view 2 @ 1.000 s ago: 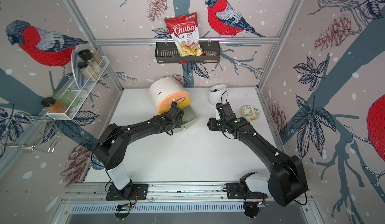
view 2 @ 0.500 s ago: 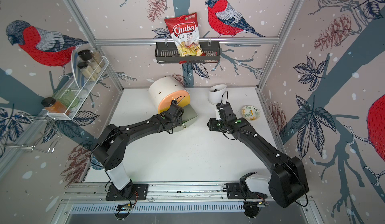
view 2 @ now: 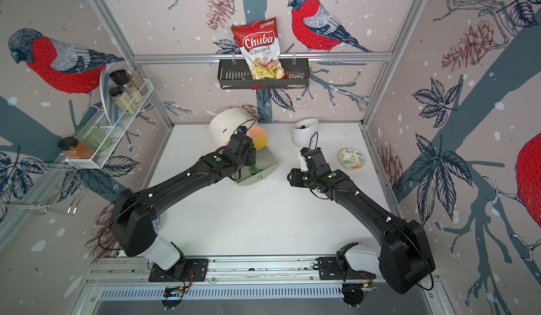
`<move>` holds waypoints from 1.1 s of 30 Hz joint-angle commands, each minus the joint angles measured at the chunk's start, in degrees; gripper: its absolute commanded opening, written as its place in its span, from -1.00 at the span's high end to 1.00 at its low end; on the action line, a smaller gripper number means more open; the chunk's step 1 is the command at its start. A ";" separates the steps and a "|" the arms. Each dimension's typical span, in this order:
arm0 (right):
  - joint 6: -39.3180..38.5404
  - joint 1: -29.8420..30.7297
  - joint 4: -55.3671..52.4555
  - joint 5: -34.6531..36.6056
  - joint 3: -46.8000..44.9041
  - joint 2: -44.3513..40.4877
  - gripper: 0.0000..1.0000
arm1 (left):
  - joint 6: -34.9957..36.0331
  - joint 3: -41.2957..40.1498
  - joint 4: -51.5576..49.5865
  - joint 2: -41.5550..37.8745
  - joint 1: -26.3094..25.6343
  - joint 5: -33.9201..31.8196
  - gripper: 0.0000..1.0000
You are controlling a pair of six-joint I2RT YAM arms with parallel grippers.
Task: Put the paint cans in the drawer according to color
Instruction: Close the drawer in the storage box.
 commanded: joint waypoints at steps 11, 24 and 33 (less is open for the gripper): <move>5.95 8.31 26.59 -3.62 -6.96 5.33 -0.08 | 17.43 19.97 -5.98 3.33 17.89 18.76 -0.86; 5.65 12.33 29.90 -1.56 -5.12 11.38 -0.08 | 26.29 30.79 -3.74 14.63 32.63 39.90 -0.91; 5.62 13.15 30.98 -1.19 -2.32 16.68 0.03 | 28.24 40.90 -10.24 23.23 33.86 45.20 -0.91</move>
